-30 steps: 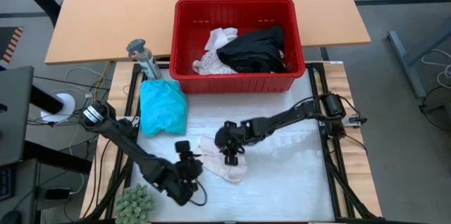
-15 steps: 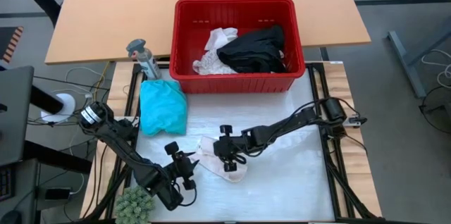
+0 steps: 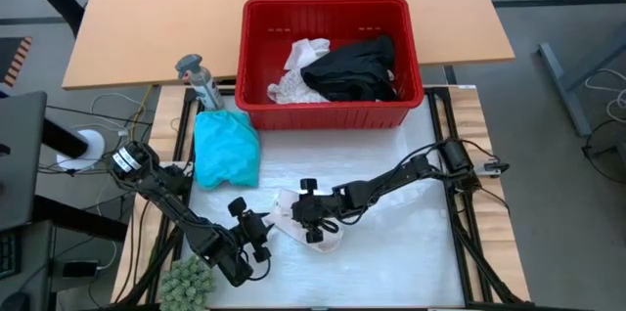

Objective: Fold laundry
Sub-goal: Fold the white underwear

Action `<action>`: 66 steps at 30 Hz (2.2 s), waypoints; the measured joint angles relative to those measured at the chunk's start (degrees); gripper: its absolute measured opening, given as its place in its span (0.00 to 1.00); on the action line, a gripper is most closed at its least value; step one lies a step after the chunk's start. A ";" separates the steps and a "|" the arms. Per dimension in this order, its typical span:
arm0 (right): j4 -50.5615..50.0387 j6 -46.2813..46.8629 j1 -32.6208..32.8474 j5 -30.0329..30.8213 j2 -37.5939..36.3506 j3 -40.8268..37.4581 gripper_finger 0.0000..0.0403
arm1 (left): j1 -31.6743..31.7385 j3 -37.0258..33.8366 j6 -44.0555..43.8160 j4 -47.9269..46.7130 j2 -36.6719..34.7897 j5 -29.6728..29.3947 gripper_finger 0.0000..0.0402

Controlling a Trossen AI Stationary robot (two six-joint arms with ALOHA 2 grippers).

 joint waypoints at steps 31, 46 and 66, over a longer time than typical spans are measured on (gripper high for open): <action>-12.73 2.44 1.63 4.33 -3.96 0.02 0.41 | 10.18 -3.26 27.37 39.94 9.62 12.44 0.35; -14.34 3.23 1.81 4.77 -3.94 0.02 0.41 | 10.27 -3.26 29.03 41.18 9.60 12.40 0.35; -13.10 2.58 2.25 6.40 -0.46 0.02 0.37 | 10.27 -3.26 29.90 41.35 9.51 12.29 0.35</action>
